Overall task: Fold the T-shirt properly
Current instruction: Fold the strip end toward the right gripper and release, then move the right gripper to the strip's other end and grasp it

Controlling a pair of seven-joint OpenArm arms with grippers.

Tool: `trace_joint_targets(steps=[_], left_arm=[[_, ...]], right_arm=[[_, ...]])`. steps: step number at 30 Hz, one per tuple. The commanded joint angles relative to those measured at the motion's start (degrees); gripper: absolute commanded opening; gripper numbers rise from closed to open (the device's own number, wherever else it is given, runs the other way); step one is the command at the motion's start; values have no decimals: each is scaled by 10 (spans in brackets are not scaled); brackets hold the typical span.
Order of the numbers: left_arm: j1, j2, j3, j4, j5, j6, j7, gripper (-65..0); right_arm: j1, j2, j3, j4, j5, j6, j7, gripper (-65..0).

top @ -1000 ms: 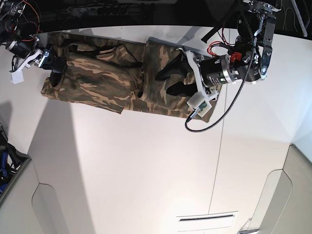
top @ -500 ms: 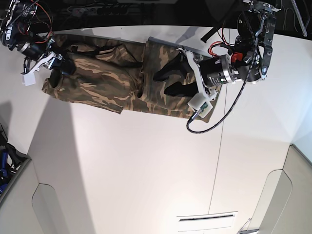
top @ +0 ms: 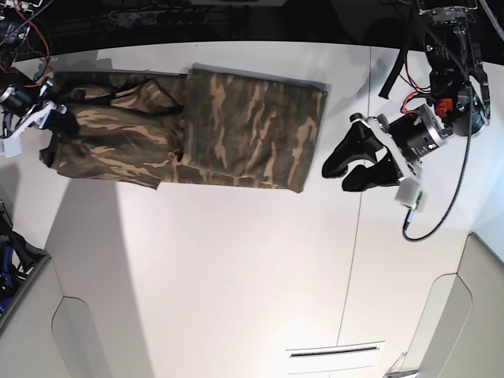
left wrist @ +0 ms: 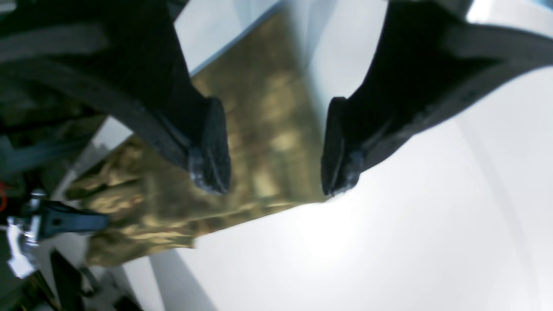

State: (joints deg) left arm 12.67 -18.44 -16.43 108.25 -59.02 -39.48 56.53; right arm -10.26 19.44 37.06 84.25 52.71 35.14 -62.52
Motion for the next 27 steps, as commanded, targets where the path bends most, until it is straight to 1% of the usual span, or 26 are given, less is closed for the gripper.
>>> trace_joint_targets(steps=[1,4,6,9,12,14,16,19,21,24,27], left_arm=[[5,-6,-14,9,-12,-5,-8,-283],[33,-6,-38,8,-11,-5,-8,-283],[53,-6,-40,8,-7,-5,-8,-283],[76,-6,-30,8,-7,-5,-10,-283],[93,0,-12,8,4,-5,-14,-283],[99,9,5,7,13,-5,-17,-283],[101,17,29,0,16,-5,-21,-283],[100,20,73,-24,17,-5,-31,-283],[100,23,100,-44,35,-5,-45,-283],[91,47,123,-79,76,-5,-67,-283],[74,79,129,-108,83,-5,-68,-283]], right_arm=[[4,24,6,8,13,0,8,-650],[4,64,6,8,13,0,8,-650],[6,89,6,8,21,0,8,-650],[25,120,6,8,27,0,-4,-650],[54,149,6,8,51,0,-30,-650],[73,161,6,9,65,1,-48,-650],[92,162,6,17,64,1,-48,-650],[109,157,3,49,64,1,-50,-650],[108,151,-2,86,64,1,-52,-650],[104,132,-6,144,62,0,-55,-650],[104,105,-16,198,59,0,-55,-650]])
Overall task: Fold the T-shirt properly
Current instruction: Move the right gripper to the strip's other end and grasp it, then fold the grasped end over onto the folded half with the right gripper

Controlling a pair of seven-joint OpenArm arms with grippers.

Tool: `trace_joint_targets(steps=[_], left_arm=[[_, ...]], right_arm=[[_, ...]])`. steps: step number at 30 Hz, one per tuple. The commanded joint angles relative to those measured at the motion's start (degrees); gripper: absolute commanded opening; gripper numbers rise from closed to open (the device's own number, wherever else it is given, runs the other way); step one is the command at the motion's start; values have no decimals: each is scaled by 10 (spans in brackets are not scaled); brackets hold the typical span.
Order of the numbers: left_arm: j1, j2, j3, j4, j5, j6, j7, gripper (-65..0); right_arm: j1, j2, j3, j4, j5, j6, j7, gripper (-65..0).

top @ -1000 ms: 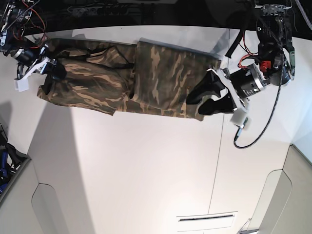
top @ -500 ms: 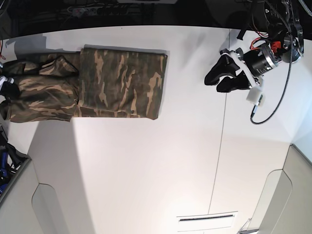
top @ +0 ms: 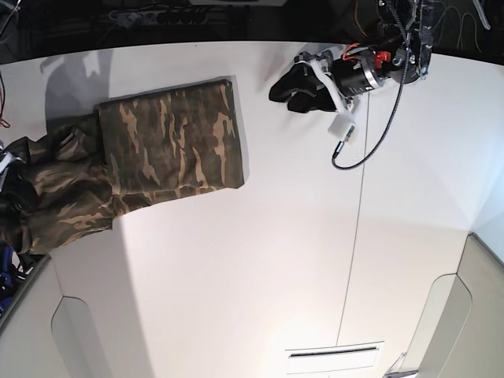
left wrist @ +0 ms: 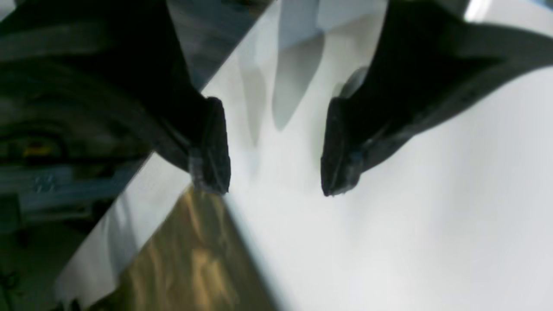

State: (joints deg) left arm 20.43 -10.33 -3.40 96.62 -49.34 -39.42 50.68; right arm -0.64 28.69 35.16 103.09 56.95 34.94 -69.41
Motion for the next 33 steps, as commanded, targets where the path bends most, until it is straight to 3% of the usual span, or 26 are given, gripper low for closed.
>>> trace_joint_targets(steps=[1,6,18,21,23,33], left_arm=[[-7,6,0,2,-13,-6,-10,-283],[-14,31,0,-4,10,-6,-10,-283],[-20,32,0,-4,10,-6,-9,-283],[-20,32,0,-4,9,-6,-9,-283],[-20,32,0,-4,7,-6,-9,-283],[-21,25,0,-4,-13,-6,2,-283]], right_arm=[[7,2,-2,26,14,2,12,-650],[-11,-52,-66,100,-2,2,12,-650],[-32,-185,-239,122,-77,2,8,-650],[-48,-211,-275,122,-99,2,19,-442],[-59,-221,-300,122,-113,2,35,-383],[-67,-224,-428,122,-167,-2,86,-380]])
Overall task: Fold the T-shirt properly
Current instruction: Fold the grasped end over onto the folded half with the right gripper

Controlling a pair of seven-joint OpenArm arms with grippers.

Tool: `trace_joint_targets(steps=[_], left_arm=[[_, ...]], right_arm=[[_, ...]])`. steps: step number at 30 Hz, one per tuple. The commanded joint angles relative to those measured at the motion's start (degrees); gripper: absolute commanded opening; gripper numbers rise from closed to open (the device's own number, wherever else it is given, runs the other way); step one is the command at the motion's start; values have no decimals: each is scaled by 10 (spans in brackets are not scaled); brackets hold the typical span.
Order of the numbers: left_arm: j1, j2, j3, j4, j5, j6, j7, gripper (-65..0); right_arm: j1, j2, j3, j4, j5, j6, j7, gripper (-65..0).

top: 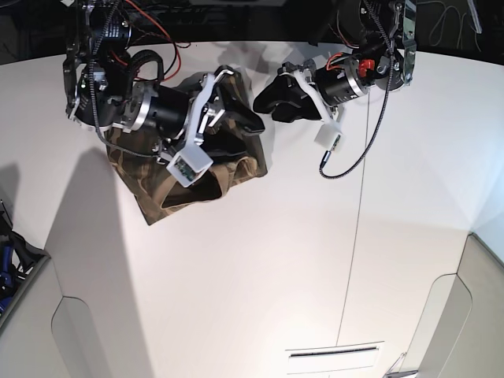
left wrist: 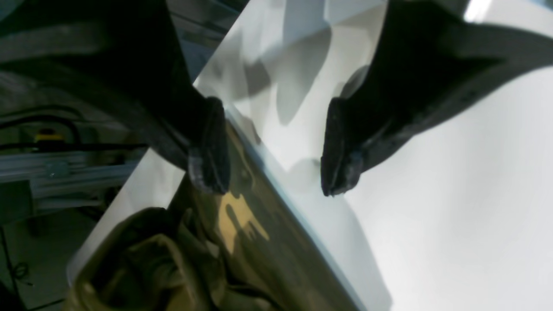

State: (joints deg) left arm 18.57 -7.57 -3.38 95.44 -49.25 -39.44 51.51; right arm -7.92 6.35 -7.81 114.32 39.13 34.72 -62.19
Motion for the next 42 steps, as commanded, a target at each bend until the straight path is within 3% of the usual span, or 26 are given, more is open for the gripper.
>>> trace_joint_targets(steps=[1,8,16,18,21,22,31,33,37,42], left_arm=[[-2,-7,-1,8,-25,-6,-2,-283],[-2,-40,-1,8,-81,-6,38,-283],[-1,-40,-1,23,-120,-6,63,-283],[-2,-40,-1,35,-120,-6,62,-283],[-3,-40,-1,56,-120,-6,61,-283],[-5,-40,-1,59,-120,-6,61,-283],[-29,-39,-1,60,-103,-6,61,-283],[-29,-39,-1,60,-96,-6,59,-283],[-30,-39,-1,60,-78,-6,56,-283],[-33,-39,-1,60,-56,-6,30,-283]], right_arm=[[6,0,-10,10,11,0,14,-380],[12,0,-23,29,2,-4,26,-381],[37,0,83,61,-45,-7,38,-390],[38,0,115,61,-47,-7,57,-450],[38,3,142,51,-47,-11,67,-632],[38,5,142,42,-47,-11,68,-650],[77,31,136,-89,-82,-8,79,-650],[80,41,136,-97,-61,-8,57,-650],[70,49,135,-97,24,-8,-46,-650],[6,54,135,-96,89,0,-54,-650]])
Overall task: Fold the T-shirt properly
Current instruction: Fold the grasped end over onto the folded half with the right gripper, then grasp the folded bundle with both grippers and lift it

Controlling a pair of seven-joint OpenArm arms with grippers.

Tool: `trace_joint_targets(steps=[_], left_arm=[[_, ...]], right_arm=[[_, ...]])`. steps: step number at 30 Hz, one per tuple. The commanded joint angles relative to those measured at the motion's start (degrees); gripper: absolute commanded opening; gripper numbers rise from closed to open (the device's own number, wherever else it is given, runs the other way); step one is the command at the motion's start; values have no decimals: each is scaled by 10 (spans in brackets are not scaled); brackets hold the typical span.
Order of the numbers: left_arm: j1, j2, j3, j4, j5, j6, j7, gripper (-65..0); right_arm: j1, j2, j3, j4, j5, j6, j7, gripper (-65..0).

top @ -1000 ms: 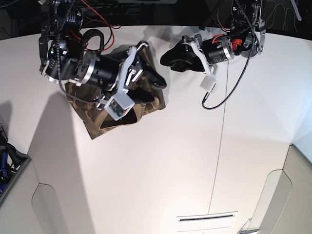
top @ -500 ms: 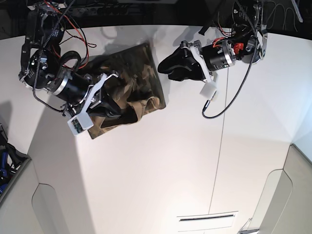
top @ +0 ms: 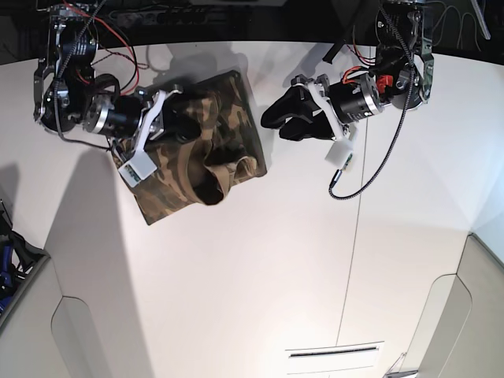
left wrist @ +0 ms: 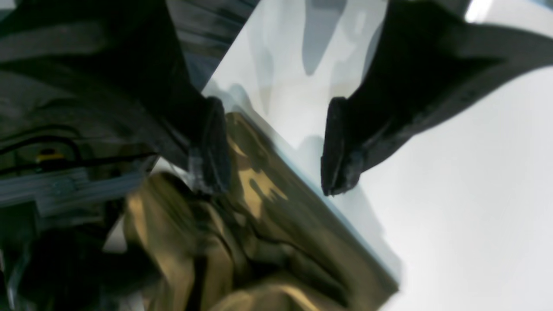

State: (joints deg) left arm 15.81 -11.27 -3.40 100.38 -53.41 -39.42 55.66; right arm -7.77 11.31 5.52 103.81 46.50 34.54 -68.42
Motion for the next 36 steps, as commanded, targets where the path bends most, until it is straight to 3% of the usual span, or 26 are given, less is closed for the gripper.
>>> trace_joint_targets(steps=[1,7,11,15,22,24,29,36], left_arm=[[-7,-2,0,10,-12,-6,-15,-283],[-8,-2,0,10,-12,-6,-15,-283],[-15,-2,0,10,-12,-6,-17,-283],[-15,-2,0,10,-43,-6,-7,-283],[-15,-2,0,11,-59,-6,-1,-291],[-15,-2,0,11,-59,-6,-1,-357],[-15,-2,0,11,-55,-6,-1,-629],[-15,-2,0,11,-42,-6,-1,-650]], right_arm=[[-10,5,2,9,28,2,9,-650],[-95,4,2,53,95,12,9,-650],[-103,3,2,108,93,12,12,-650],[-82,-5,7,152,36,5,44,-650],[-31,-9,12,146,-137,-12,149,-650],[-24,-9,12,137,-164,-14,163,-650],[11,-9,12,70,-192,-14,191,-650],[96,-25,10,-95,-156,-13,212,-650]])
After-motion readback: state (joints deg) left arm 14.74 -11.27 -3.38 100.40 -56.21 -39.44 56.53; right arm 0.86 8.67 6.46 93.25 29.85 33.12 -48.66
